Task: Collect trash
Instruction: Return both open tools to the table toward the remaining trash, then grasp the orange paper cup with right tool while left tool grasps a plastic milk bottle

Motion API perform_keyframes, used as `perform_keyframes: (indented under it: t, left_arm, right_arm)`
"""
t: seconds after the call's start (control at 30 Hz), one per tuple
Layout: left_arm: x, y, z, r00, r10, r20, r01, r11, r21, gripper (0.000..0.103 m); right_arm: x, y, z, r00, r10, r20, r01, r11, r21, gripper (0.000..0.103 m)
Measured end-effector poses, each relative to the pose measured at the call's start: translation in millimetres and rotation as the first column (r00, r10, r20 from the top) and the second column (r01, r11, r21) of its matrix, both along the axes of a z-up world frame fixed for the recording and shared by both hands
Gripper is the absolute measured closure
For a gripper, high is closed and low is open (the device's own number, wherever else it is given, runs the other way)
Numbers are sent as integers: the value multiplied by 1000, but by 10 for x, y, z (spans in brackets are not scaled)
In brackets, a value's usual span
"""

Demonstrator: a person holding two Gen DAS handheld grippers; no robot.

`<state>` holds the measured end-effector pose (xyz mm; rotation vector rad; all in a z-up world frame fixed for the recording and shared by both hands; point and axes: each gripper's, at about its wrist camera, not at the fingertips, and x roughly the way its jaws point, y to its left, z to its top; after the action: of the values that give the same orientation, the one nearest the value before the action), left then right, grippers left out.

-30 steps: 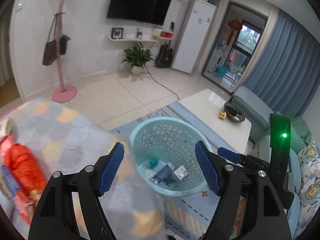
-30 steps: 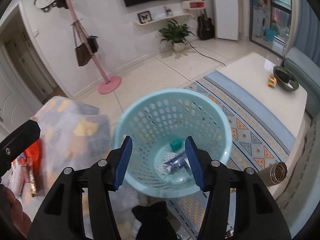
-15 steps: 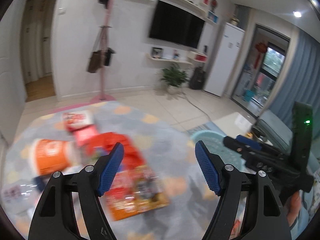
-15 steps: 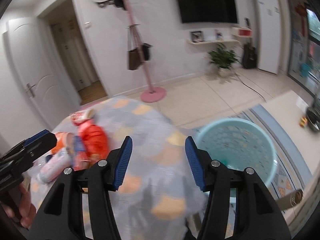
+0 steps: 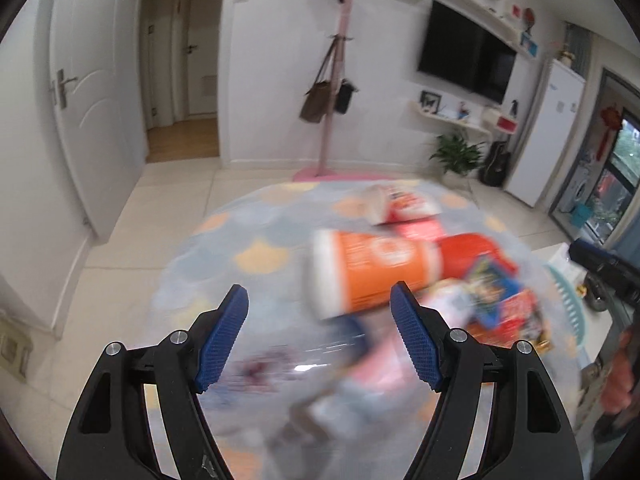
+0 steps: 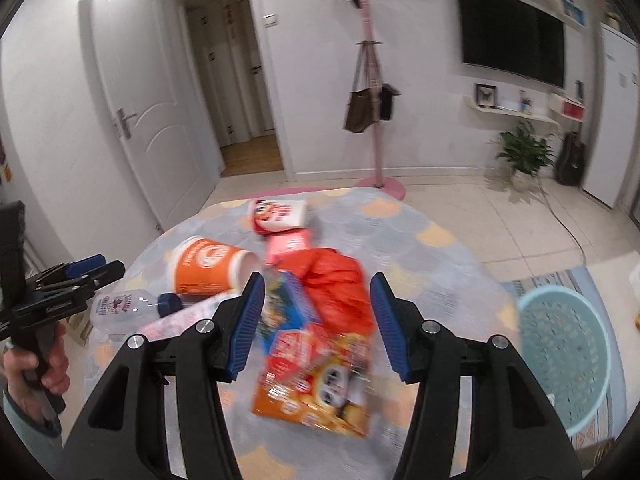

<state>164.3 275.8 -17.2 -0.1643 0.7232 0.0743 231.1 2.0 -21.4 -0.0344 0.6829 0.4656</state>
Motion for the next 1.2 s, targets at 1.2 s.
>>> perform_keyframes:
  t: [1.2]
  left_arm:
    - [13, 12, -752, 949, -118, -293, 139, 989, 54, 30]
  right_arm:
    - [512, 1898, -578, 900, 383, -206, -429, 864, -266, 19]
